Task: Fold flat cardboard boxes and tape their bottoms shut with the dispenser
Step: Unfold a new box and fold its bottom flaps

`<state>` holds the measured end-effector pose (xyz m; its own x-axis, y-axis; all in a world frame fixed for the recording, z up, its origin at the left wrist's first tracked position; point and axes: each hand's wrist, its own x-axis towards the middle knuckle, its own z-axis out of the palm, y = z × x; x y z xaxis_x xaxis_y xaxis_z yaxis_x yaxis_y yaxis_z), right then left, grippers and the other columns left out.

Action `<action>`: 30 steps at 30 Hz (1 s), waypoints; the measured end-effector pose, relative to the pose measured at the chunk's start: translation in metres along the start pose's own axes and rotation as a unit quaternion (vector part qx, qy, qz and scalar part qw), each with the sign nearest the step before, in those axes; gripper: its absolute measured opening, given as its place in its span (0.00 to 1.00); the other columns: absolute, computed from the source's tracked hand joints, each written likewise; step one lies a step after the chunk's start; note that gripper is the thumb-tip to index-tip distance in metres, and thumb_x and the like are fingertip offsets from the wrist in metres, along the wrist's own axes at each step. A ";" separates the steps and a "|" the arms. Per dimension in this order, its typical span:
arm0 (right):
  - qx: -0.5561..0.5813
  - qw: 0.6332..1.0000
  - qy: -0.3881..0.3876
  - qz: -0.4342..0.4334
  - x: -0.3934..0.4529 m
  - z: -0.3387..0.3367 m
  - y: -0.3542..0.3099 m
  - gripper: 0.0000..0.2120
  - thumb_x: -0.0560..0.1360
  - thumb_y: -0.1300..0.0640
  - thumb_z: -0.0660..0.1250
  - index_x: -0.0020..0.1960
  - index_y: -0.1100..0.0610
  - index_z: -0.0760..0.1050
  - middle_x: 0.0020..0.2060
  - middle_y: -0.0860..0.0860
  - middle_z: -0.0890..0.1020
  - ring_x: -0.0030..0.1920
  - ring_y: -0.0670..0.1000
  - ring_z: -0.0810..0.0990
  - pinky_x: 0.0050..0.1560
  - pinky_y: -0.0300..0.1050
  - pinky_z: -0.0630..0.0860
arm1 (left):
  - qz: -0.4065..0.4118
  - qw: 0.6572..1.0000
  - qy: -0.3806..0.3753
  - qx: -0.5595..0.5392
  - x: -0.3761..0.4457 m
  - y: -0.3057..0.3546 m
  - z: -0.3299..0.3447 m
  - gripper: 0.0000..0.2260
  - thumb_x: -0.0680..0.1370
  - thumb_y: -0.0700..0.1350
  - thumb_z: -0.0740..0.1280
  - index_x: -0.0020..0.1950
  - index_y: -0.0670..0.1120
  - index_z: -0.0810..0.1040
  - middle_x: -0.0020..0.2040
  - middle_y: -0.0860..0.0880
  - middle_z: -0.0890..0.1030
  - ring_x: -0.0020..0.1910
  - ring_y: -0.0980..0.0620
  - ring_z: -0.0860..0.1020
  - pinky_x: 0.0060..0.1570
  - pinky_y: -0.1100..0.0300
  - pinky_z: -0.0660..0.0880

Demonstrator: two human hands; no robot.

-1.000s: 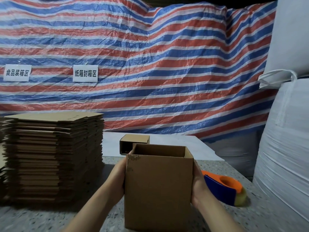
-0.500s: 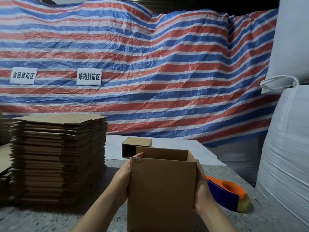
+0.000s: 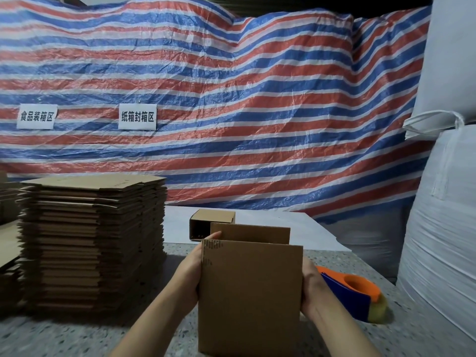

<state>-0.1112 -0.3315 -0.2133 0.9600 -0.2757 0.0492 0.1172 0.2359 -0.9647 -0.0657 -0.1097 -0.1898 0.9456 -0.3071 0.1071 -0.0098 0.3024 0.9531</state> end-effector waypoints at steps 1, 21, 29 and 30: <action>-0.009 1.000 0.003 -0.008 -0.001 0.002 -0.003 0.23 0.84 0.50 0.59 0.34 0.50 0.82 0.29 0.53 0.83 0.26 0.51 0.82 0.26 0.41 0.77 | 0.004 1.000 0.003 0.001 0.000 -0.001 0.000 0.09 0.83 0.47 0.61 0.58 0.54 0.80 0.45 0.42 0.86 0.37 0.48 0.84 0.35 0.54 0.80; -0.250 0.960 -0.112 -0.056 -0.018 -0.028 -0.020 0.46 0.64 0.18 0.55 0.76 0.39 0.60 0.76 0.38 0.63 0.78 0.49 0.60 0.79 0.55 0.55 | -0.027 0.981 -0.135 0.136 0.002 0.007 -0.029 0.31 0.72 0.71 0.55 0.64 0.54 0.78 0.60 0.48 0.83 0.61 0.50 0.80 0.61 0.52 0.74; -0.156 0.983 -0.007 -0.101 -0.009 -0.009 -0.017 0.11 0.80 0.56 0.68 0.60 0.49 0.70 0.61 0.54 0.78 0.61 0.56 0.78 0.65 0.57 0.76 | 0.053 0.992 -0.019 0.116 0.006 0.001 -0.020 0.08 0.81 0.44 0.66 0.57 0.55 0.78 0.56 0.40 0.80 0.46 0.46 0.79 0.38 0.57 0.76; -0.138 0.986 -0.012 -0.097 -0.008 -0.010 -0.017 0.14 0.80 0.56 0.68 0.62 0.48 0.69 0.65 0.52 0.76 0.64 0.56 0.77 0.67 0.58 0.75 | 0.057 0.992 -0.015 0.111 0.007 0.001 -0.020 0.12 0.81 0.43 0.66 0.61 0.56 0.74 0.60 0.42 0.78 0.49 0.46 0.80 0.40 0.57 0.77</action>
<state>-0.1236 -0.3424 -0.2000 0.9327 -0.2677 0.2417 0.2277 -0.0826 -0.9702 -0.0529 -0.0935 -0.1942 0.9240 -0.3101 0.2238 -0.1914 0.1315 0.9727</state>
